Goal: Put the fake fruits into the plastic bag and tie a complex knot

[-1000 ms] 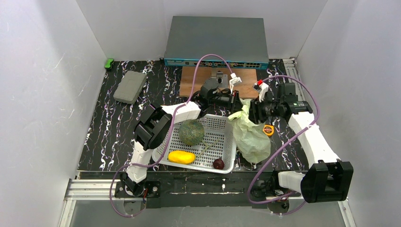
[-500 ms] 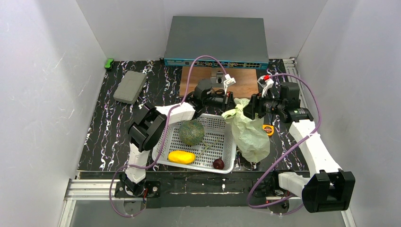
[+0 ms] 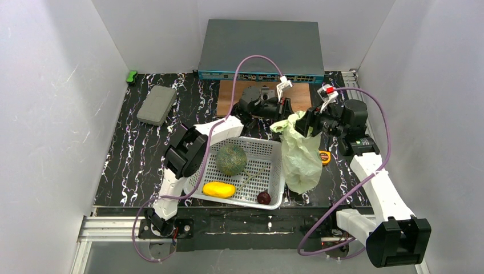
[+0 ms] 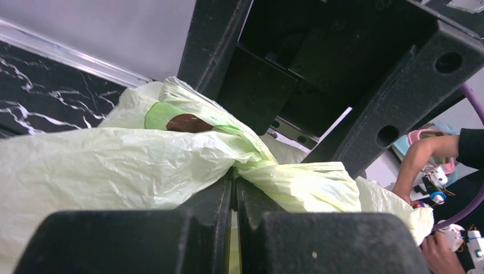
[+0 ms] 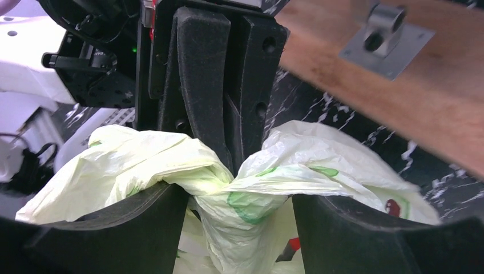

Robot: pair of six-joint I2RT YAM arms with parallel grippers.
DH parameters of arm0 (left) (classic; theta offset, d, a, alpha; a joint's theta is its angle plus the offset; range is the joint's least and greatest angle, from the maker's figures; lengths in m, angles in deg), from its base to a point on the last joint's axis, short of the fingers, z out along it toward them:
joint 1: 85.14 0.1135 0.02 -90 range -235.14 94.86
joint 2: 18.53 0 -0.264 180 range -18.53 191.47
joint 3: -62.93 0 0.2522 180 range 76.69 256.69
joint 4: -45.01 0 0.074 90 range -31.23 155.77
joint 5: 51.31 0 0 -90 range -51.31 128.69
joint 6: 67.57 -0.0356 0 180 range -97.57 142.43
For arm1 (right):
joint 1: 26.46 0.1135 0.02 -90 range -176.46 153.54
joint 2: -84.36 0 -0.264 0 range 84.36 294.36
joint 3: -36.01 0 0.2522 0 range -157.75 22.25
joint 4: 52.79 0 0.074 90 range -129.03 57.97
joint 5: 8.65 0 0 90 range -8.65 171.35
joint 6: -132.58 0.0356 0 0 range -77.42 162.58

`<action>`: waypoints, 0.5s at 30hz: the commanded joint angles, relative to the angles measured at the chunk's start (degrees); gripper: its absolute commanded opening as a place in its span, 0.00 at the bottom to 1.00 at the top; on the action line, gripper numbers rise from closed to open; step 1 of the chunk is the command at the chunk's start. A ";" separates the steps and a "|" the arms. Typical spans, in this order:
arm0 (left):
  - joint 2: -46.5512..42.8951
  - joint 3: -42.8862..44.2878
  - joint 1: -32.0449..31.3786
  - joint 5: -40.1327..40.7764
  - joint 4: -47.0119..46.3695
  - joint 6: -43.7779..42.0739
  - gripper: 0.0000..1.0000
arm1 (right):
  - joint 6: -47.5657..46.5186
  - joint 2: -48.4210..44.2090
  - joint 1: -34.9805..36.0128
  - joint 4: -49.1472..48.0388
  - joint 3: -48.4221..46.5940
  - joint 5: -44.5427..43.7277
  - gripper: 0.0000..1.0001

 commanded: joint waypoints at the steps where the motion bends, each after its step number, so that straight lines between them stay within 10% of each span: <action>1: 1.41 9.20 -0.34 -1.68 -3.33 -0.10 0.00 | -1.00 0.08 2.54 -9.99 0.03 -8.82 0.73; 15: 4.67 3.28 -3.65 -0.48 -9.77 6.73 0.00 | -8.56 -8.56 3.74 -1.57 12.01 -6.02 0.82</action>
